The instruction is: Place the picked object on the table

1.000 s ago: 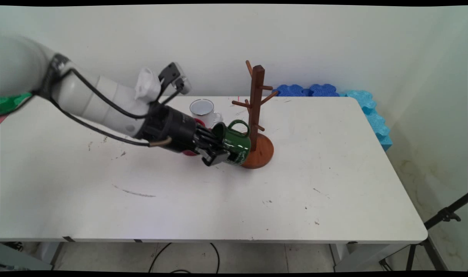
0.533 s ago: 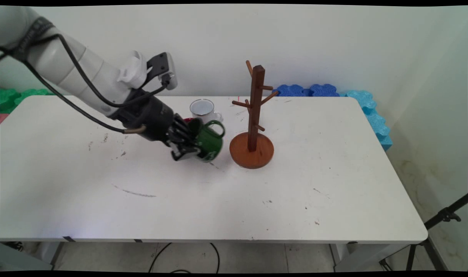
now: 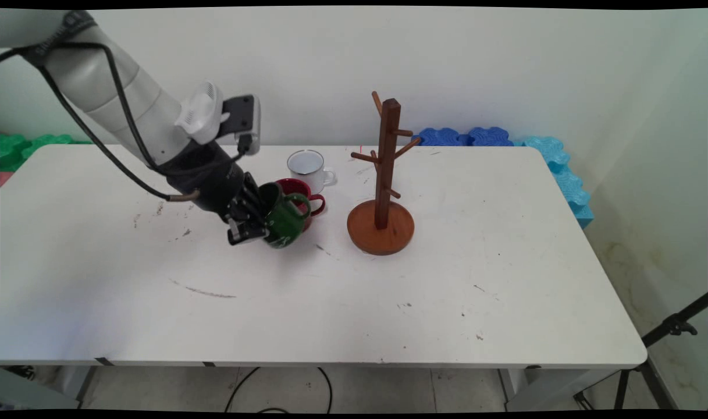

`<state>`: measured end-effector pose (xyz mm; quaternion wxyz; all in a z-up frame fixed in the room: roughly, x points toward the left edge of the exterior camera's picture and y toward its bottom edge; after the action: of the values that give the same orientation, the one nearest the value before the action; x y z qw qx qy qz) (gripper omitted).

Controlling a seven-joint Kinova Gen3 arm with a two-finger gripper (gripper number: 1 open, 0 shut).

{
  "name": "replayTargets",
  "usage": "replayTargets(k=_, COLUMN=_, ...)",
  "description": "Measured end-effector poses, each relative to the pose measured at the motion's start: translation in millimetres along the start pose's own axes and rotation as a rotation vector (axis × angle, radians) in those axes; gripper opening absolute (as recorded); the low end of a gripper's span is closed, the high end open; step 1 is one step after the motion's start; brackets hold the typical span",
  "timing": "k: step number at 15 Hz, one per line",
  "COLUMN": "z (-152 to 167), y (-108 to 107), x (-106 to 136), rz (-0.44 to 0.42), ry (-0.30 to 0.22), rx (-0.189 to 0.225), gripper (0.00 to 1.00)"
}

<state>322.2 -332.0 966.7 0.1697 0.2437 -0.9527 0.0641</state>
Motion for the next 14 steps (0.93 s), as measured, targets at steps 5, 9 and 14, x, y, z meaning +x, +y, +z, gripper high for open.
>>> replayTargets(k=5, z=22.5, y=-2.8, x=-4.1, rz=0.062, ry=-0.101, rx=-0.003, gripper=0.0)
replayTargets(k=9, z=46.2, y=-5.6, x=-7.0, rz=0.094, ry=-0.147, rx=-0.005, gripper=0.0)
replayTargets(k=14, z=73.7, y=-9.1, x=-8.8, rz=0.102, ry=-0.192, rx=-0.007, gripper=0.0)
